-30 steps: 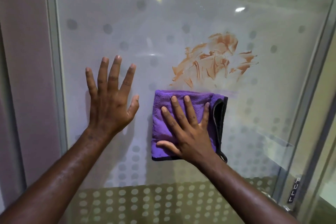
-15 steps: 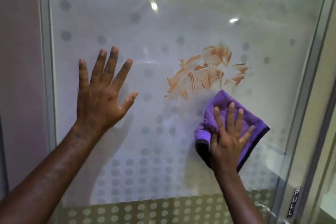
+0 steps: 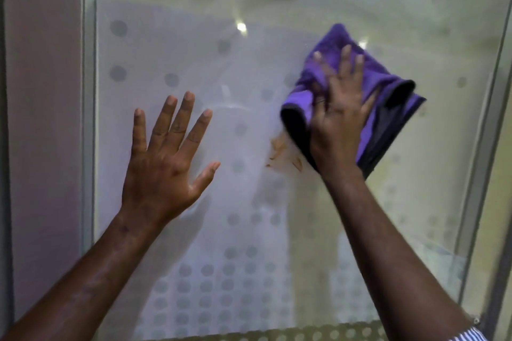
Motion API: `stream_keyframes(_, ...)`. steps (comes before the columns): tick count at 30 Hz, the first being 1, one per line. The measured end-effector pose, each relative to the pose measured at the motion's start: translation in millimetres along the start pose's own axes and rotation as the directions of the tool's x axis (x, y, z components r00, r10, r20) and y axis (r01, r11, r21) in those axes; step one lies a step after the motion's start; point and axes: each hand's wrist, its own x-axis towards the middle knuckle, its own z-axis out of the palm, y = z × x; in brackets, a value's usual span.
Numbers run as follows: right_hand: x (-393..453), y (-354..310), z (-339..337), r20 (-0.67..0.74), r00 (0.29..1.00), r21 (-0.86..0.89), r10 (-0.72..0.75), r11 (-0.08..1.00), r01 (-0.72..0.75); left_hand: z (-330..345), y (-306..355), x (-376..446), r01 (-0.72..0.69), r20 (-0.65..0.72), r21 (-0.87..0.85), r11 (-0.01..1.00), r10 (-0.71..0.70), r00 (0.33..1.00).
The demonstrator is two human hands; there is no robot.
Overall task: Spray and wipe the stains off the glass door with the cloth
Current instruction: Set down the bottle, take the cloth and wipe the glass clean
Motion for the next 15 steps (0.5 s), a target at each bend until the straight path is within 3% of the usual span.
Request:
stream_keyframes(7, -11, 22, -23, 0.17, 0.966, 0.025, -0.193, 0.981, 0.192, -3, -1, 1, -0.002, 0.011, -0.008, 1.0, 0.002, 1.0)
stream_keyframes(9, -18, 33, -27, 0.2, 0.963, -0.098, -0.18, 0.974, 0.203, -3, -1, 1, 0.001, 0.005, -0.008, 1.0, -0.001, 1.0)
stream_keyframes(11, -20, 35, -24, 0.183, 0.972, -0.233, -0.149, 0.954, 0.19, -3, 1, 0, 0.004, -0.002, -0.008, 1.0, -0.004, 1.0)
stream_keyframes(15, -14, 14, -8, 0.073, 0.992, -0.197, -0.104, 0.973, 0.117, -2, 2, 0, 0.007, -0.012, -0.005, 1.0, -0.007, 1.0)
